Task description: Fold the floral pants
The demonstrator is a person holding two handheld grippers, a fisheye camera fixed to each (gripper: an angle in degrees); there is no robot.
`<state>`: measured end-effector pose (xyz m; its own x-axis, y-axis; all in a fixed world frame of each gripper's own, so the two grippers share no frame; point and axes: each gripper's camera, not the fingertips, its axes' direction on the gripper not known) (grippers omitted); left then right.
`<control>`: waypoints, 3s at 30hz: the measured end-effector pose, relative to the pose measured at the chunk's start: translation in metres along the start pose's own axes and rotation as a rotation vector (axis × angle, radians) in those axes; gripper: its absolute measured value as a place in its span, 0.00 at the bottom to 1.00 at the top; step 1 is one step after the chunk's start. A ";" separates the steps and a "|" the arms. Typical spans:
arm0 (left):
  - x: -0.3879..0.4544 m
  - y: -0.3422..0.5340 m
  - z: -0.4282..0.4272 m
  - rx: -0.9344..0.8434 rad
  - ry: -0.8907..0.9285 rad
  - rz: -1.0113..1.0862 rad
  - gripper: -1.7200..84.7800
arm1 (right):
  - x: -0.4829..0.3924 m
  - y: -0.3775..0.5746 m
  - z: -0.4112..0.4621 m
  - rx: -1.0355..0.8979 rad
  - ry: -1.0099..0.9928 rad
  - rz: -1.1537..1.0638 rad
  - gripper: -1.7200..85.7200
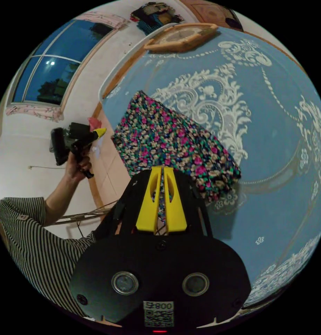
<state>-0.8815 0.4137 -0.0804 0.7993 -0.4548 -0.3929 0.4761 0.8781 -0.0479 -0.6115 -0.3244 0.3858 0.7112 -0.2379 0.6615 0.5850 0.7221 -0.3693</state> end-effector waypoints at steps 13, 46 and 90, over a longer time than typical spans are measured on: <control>0.032 -0.021 0.057 -0.045 -0.038 0.013 0.02 | 0.023 -0.005 -0.012 0.127 0.065 0.090 0.02; 0.176 0.072 0.212 -0.431 0.057 0.316 0.02 | 0.121 0.106 0.016 0.156 0.065 0.038 0.02; -0.242 0.193 0.042 0.157 0.392 -0.651 0.13 | 0.238 0.377 0.193 0.108 -0.427 0.438 0.08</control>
<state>-0.9675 0.6866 0.0438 0.1662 -0.7604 -0.6279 0.8751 0.4073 -0.2616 -0.2965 0.0167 0.5303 0.6443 0.3602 0.6746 0.2153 0.7610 -0.6120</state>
